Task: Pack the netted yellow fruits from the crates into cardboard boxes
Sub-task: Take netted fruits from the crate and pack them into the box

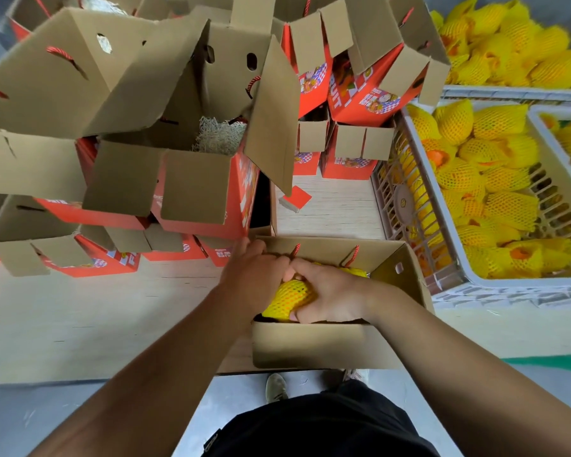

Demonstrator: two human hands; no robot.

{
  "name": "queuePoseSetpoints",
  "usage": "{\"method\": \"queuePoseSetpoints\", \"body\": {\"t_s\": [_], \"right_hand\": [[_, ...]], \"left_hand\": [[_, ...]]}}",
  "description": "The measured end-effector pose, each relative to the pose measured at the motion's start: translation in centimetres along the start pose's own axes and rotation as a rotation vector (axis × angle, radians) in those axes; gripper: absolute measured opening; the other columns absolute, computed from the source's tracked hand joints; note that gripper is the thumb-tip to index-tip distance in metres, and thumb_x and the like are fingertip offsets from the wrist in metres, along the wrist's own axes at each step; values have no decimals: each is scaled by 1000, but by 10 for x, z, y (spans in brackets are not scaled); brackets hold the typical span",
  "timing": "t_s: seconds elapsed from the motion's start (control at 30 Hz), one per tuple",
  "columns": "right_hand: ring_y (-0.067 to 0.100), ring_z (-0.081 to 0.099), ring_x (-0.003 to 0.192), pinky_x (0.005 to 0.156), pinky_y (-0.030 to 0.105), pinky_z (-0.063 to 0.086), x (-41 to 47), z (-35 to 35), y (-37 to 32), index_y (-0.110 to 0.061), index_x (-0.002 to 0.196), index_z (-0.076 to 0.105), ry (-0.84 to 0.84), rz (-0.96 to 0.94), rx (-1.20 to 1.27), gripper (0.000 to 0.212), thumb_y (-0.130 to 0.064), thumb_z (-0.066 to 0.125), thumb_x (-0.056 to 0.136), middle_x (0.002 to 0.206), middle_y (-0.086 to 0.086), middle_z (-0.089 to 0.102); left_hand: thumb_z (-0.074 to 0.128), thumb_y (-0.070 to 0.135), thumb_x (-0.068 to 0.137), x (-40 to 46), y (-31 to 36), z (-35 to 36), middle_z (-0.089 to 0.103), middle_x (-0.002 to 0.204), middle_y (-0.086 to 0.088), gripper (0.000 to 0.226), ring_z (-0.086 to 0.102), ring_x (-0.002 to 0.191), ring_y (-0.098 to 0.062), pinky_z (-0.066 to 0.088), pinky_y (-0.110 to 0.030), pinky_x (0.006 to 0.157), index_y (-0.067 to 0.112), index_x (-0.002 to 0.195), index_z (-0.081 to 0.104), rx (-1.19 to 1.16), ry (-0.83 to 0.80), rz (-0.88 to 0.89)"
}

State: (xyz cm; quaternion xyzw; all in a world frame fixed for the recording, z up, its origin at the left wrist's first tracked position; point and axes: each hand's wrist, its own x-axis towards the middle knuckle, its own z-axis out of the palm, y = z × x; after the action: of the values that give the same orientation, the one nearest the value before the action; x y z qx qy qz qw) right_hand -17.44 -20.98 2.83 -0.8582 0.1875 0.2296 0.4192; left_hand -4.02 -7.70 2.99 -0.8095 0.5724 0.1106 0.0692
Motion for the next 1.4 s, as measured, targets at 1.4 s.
{"method": "queuePoseSetpoints", "body": {"t_s": [1.4], "right_hand": [[30,67,116,108,50,48,-38,-14,50,-16,139,55,186,100,1300,66,-33,67,77,126,12,70]], "left_hand": [[43,28,106,12,10,16,77,97,-3,22,71,95,-29,24,-48,115,17,114,60,275,86,-23]]}}
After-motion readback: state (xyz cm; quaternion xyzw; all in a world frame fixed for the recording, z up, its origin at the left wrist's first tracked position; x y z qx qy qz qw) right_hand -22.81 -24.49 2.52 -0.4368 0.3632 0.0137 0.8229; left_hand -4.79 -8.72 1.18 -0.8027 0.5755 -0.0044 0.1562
